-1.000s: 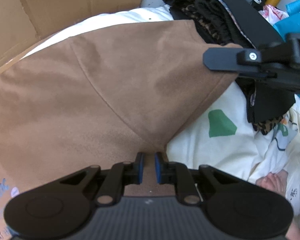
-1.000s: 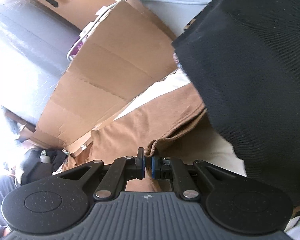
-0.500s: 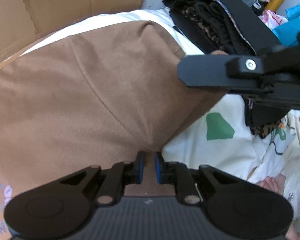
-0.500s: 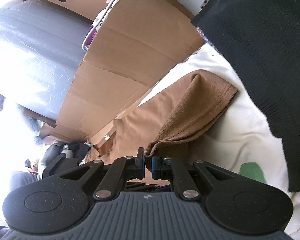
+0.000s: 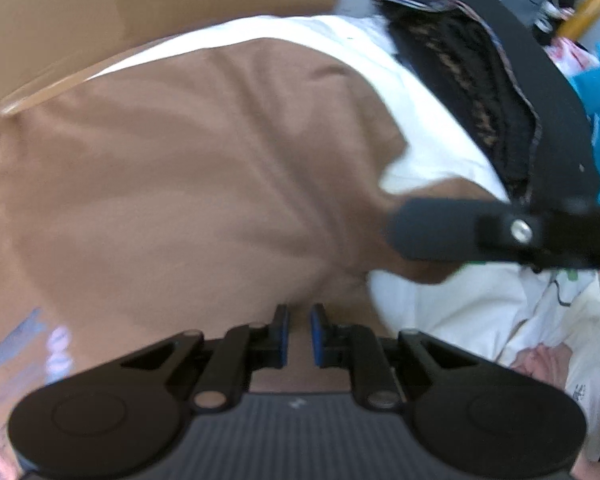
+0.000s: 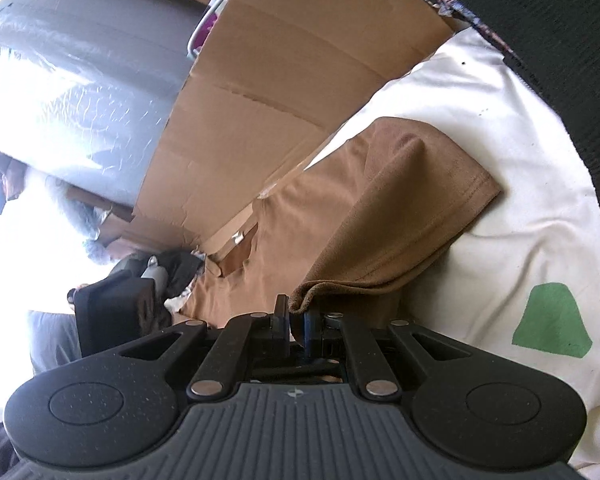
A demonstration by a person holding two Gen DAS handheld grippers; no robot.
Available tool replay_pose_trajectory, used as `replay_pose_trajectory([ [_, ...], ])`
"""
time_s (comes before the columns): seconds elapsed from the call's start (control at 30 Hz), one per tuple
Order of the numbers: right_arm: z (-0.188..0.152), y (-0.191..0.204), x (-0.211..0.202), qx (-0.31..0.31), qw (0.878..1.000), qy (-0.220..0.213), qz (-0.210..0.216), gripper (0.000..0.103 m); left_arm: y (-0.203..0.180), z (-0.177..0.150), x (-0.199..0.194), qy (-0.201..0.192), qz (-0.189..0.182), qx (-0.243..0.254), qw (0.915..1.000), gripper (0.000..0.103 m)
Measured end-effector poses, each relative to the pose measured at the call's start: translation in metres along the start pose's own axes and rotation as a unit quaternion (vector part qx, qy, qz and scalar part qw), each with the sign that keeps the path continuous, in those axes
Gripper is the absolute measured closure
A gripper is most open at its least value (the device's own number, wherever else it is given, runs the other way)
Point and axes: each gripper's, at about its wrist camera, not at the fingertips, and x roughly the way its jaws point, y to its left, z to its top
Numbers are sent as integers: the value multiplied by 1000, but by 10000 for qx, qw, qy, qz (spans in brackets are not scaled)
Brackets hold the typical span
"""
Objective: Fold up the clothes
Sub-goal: 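Open the right tool and release the folded shirt side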
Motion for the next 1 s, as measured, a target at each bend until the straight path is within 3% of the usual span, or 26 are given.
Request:
replay_pose_trajectory([
  [0.17, -10, 6, 7, -218, 9996, 155, 0, 98, 33, 17, -16, -89, 461, -445, 9979, 89],
  [0.27, -17, 11, 13, -473, 9985, 256, -109, 98, 33, 35, -35, -217, 743, -586, 9953, 88],
  [0.47, -27, 19, 24, -741, 9963, 419, -99, 96, 48, 39, -110, -626, 1095, -934, 9876, 70],
  [0.67, -32, 22, 34, -908, 9946, 473, -164, 96, 48, 39, -140, -774, 1125, -1149, 9839, 55],
  [0.93, -42, 26, 52, -1111, 9910, 700, -264, 96, 34, 40, -126, -751, 1007, -950, 9875, 54],
  [1.0, -46, 26, 56, -1122, 9899, 803, -334, 88, 33, 42, -121, -728, 938, -957, 9883, 54],
])
